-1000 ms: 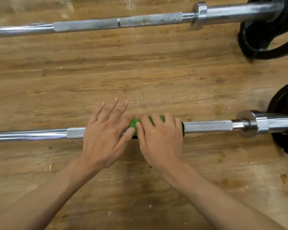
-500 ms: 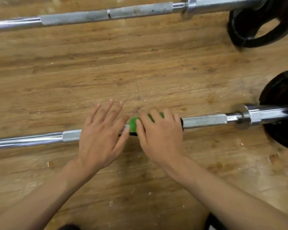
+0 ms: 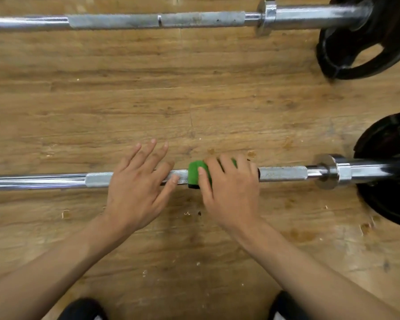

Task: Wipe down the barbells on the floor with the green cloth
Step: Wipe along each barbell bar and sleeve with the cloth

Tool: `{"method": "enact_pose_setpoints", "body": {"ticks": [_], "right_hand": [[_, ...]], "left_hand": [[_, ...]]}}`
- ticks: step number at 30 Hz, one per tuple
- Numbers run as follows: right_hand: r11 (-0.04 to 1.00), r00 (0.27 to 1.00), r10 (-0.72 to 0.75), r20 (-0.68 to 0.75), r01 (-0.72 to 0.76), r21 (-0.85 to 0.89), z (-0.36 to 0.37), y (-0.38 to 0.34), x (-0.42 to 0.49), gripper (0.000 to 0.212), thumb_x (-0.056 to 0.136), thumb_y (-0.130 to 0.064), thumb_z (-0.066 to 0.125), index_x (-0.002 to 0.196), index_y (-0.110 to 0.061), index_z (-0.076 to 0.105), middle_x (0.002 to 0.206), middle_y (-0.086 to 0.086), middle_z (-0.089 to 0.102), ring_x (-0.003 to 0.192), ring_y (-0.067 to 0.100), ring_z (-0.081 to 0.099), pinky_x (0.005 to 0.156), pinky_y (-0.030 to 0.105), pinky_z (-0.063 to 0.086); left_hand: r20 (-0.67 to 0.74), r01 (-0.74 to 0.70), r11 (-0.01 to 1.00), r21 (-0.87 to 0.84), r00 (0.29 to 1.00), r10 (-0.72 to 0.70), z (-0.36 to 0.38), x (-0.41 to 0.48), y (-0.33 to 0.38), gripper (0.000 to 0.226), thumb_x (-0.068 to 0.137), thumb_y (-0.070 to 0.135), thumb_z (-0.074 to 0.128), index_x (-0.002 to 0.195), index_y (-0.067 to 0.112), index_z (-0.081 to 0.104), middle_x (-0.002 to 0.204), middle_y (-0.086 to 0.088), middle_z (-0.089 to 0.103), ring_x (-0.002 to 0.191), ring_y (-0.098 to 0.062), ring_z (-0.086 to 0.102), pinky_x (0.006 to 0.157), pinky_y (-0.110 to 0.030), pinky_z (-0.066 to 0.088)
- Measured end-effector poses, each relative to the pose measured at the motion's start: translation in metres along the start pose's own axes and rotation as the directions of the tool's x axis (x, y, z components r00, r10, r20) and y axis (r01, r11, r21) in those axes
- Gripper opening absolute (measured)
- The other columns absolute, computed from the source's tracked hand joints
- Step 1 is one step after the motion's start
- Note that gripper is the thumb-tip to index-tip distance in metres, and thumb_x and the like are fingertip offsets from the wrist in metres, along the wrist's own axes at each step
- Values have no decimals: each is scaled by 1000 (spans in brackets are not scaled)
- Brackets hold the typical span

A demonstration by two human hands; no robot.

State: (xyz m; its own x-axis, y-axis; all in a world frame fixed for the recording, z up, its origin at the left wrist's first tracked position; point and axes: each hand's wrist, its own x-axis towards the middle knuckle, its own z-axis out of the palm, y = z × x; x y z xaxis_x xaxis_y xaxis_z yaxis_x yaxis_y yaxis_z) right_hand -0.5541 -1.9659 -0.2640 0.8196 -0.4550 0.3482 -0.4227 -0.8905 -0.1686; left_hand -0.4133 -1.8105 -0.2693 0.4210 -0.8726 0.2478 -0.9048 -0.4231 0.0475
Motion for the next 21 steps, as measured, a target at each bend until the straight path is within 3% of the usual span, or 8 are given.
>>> {"method": "enact_pose_setpoints", "body": {"ticks": [2, 3, 7, 10, 14, 18, 21], "right_hand": [[992, 992, -120, 29, 119, 29, -6, 25, -1, 36, 107, -42, 45, 110, -15, 69, 98, 5, 66, 84, 31, 54, 73, 43, 39], [994, 993, -110, 39, 109, 21, -11, 44, -7, 38, 107, -43, 46, 113, -14, 70, 99, 6, 65, 84, 31, 53, 72, 42, 38], [976, 983, 186, 4, -184, -113, -34, 112, -22, 42, 104, -38, 42, 106, -8, 71, 92, 16, 64, 82, 38, 52, 74, 49, 41], [937, 953, 302, -29, -302, -177, -27, 87, -17, 38, 101, -33, 42, 91, -10, 70, 88, 16, 66, 81, 39, 52, 73, 47, 36], [990, 992, 128, 10, -127, -66, -11, 4, -19, 33, 101, -36, 45, 95, -16, 70, 92, 7, 67, 81, 33, 52, 72, 43, 32], [997, 996, -66, 60, 64, 32, -18, 24, -31, 40, 107, -43, 44, 116, -15, 70, 108, 5, 68, 87, 31, 55, 73, 42, 37], [1000, 998, 22, 60, -22, -16, -30, 65, -46, 46, 107, -45, 42, 118, -12, 71, 110, 10, 67, 90, 35, 55, 74, 43, 38]], "left_hand": [[56, -8, 1000, -6, 998, 8, -2, -2, -2, 57, 111, 48, 30, 118, 10, 73, 147, -15, 61, 146, -35, 47, 124, -50, 29], [71, -3, 1000, -16, 997, 4, -2, -3, -3, 58, 111, 49, 30, 117, 11, 72, 147, -15, 60, 147, -34, 47, 124, -50, 29], [17, -3, 999, -32, 1000, 4, -2, -10, 0, 53, 111, 46, 34, 112, 10, 73, 146, -13, 62, 147, -34, 46, 126, -51, 27], [-27, -10, 999, -30, 1000, 9, -2, -16, 6, 49, 109, 43, 38, 108, 10, 73, 145, -12, 63, 147, -33, 47, 124, -50, 30], [-27, -18, 1000, -17, 999, 18, -4, -22, 11, 49, 110, 42, 37, 112, 9, 73, 145, -11, 63, 147, -33, 47, 121, -54, 34], [54, -44, 999, 16, 998, 43, -9, -28, 11, 55, 111, 44, 31, 122, 8, 70, 145, -13, 63, 146, -35, 48, 122, -53, 33], [142, -85, 996, 18, 987, 81, -16, -32, 6, 59, 110, 48, 28, 130, 8, 66, 150, -18, 57, 148, -37, 44, 125, -52, 27]]}}
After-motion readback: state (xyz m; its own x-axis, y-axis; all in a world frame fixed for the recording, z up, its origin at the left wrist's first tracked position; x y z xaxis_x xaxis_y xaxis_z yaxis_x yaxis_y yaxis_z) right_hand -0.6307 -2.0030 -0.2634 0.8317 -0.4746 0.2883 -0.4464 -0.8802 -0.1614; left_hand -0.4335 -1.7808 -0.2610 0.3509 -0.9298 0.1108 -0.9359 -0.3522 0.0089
